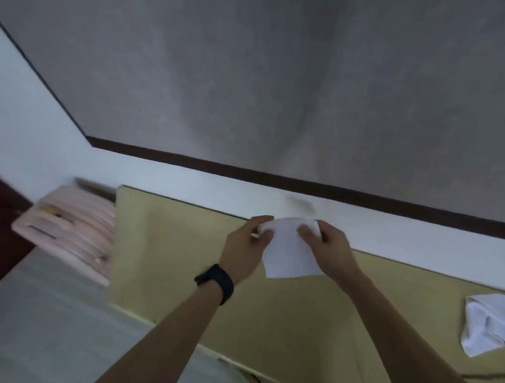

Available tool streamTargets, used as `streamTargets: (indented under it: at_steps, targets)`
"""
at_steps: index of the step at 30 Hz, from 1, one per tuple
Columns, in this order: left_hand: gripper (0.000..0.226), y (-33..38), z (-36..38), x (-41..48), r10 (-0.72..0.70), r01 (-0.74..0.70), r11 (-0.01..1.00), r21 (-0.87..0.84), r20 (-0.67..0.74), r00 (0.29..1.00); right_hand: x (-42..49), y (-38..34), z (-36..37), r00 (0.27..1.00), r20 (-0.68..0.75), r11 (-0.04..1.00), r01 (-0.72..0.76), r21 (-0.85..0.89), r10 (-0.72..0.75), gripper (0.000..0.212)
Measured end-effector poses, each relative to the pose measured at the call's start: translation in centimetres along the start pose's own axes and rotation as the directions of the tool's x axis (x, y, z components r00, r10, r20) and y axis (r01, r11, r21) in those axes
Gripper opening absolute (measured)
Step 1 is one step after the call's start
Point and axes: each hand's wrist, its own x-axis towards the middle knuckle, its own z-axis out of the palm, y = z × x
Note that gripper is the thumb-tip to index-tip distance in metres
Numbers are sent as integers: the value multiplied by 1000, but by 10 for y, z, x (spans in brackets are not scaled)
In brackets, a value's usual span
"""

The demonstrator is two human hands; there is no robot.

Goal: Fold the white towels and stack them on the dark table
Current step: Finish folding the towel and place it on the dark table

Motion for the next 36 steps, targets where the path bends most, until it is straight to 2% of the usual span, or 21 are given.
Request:
streamTargets:
  at_steps: [4,8,12,15,20,22,27,31,34,36]
  targets:
    - [27,40,-140,-43,66,-52,996,70,-220,973,-11,-125,63,971,76,972,231,-38,-228,24]
    - [20,60,-283,-123,127,-35,979,200,-468,875,-62,-254,157,886,161,901,430,62,-434,22]
    - [20,47,-408,-224,107,46,974,220,-635,765,-136,-355,264,743,272,789,597,143,-612,22]
    - [24,24,-500,-308,47,33,995,92,-745,666,-204,-414,349,624,378,715,675,181,-684,25]
    - [29,-19,-623,-468,-112,-29,991,-134,-914,389,-338,-495,486,442,507,651,661,373,-740,22]
    - [29,-34,-663,-531,-164,-41,982,-185,-938,307,-393,-521,538,364,532,618,648,445,-765,22]
    - [27,-69,-731,-662,-201,-29,978,-206,-972,118,-516,-551,651,223,616,614,568,548,-755,25]
    - [21,-101,-766,-747,-206,28,978,-206,-978,-1,-602,-564,734,100,662,605,524,600,-743,26]
    - [18,-132,-797,-809,-234,86,966,-245,-964,-127,-664,-570,795,-9,691,592,508,625,-723,25]
    - [24,-159,-825,-852,-240,114,955,-274,-940,-242,-705,-571,842,-65,708,597,486,638,-704,27]
